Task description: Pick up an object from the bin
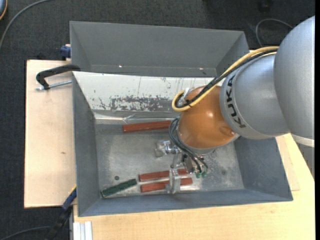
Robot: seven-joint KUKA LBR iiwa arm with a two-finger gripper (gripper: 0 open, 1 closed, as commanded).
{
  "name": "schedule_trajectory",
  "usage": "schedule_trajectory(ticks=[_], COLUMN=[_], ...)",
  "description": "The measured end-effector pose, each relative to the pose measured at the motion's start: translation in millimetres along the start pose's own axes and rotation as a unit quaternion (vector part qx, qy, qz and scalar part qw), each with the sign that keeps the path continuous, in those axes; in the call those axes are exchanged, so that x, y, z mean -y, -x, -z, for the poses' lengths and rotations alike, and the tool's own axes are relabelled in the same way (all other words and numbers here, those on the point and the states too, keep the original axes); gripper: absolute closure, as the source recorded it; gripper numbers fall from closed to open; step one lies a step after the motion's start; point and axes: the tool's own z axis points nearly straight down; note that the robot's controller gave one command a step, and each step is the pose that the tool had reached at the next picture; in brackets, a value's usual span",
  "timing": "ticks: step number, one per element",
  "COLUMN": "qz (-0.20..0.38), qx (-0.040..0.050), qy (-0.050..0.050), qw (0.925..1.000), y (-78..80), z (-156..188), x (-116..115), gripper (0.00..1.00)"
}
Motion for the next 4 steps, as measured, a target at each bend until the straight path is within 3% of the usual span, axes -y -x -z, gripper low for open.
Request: schedule_trajectory(ticks=[1,2,3,4], qz=[-0.001,0.042,0.041,-0.026], qx=[0.0028,0.01,0.0051,-0.0011], qy=[0.0,-0.001,0.0,0.0], qw=[1.0,0.9991,0.9991,0.9997], y=[1.9,-2.7,-4.1,-1.9], z=[3.7,166.6,161.9,50.2], x=[0.1,3.7,3.7,-19.9], gripper=[1.0,1.0,0.0,0.0])
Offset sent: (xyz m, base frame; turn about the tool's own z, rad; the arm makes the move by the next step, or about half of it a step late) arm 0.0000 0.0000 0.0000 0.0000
